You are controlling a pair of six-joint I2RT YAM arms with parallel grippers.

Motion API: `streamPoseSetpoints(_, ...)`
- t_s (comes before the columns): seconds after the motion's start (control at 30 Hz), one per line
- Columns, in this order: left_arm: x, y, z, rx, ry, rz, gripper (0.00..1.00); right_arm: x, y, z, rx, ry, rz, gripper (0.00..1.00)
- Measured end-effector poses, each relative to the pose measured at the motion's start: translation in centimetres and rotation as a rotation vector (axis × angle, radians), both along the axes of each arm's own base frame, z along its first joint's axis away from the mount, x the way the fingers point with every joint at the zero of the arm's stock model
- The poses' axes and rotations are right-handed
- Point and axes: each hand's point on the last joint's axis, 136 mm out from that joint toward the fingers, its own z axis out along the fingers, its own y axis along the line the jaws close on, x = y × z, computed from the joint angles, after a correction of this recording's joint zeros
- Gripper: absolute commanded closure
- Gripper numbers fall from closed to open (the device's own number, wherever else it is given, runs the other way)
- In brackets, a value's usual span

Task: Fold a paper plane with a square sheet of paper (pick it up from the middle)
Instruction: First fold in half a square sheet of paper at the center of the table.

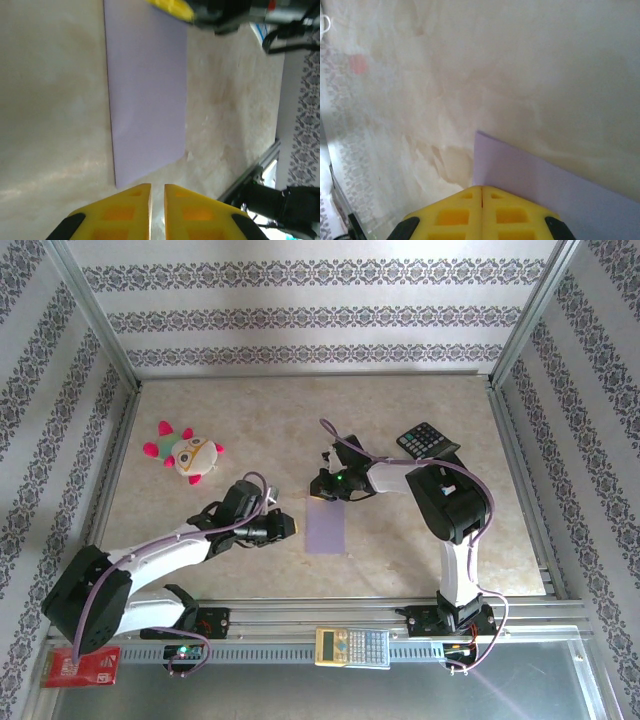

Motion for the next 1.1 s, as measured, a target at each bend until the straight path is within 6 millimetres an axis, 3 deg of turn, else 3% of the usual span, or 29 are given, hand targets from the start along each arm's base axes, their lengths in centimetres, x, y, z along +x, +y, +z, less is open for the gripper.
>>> streamPoseSetpoints(0.1,1.3,-0.5,0.3,0.016,-0.006,0.007,0.84,-0.3,-0.5,2.1,0.015,-0.023,0.026,0.86)
streamPoseSetpoints(0.17,2.1,-1.3,0.1,0.026,0.004,0.002,0.85,-0.3,-1.5,4.7,0.028,-0.07,0.021,0.81)
streamPoseSetpoints(0.27,3.0,-2.7,-0.8,0.048,0.024,-0.024,0.87,-0.7,-4.7,8.2,0.01,-0.146,-0.035,0.75)
streamPoseSetpoints(0.33,3.3,-3.7,-1.5,0.061,0.039,-0.047,0.9,-1.4,-7.3,9.0,-0.059,-0.175,-0.08,0.69)
streamPoseSetpoints(0.43,4.3,-4.8,-2.6,0.086,0.049,-0.072,0.93,-3.9,-9.9,8.8,-0.175,-0.184,-0.109,0.54)
streamPoseSetpoints(0.6,4.9,-5.2,-5.0,0.134,0.076,-0.097,0.96,-9.0,-11.3,7.9,-0.271,-0.161,-0.08,0.5)
streamPoseSetpoints(0.73,4.6,-5.1,-6.9,0.158,0.111,-0.112,0.97,-11.6,-10.6,6.9,-0.272,-0.137,-0.053,0.5)
streamPoseSetpoints(0.9,4.8,-5.2,-6.9,0.152,0.094,-0.109,0.98,-14.3,-9.0,4.6,-0.26,-0.092,-0.022,0.5)
streamPoseSetpoints(1.1,4.8,-5.3,-7.0,0.135,0.075,-0.11,0.98,-15.0,-6.7,3.3,-0.251,-0.076,-0.012,0.51)
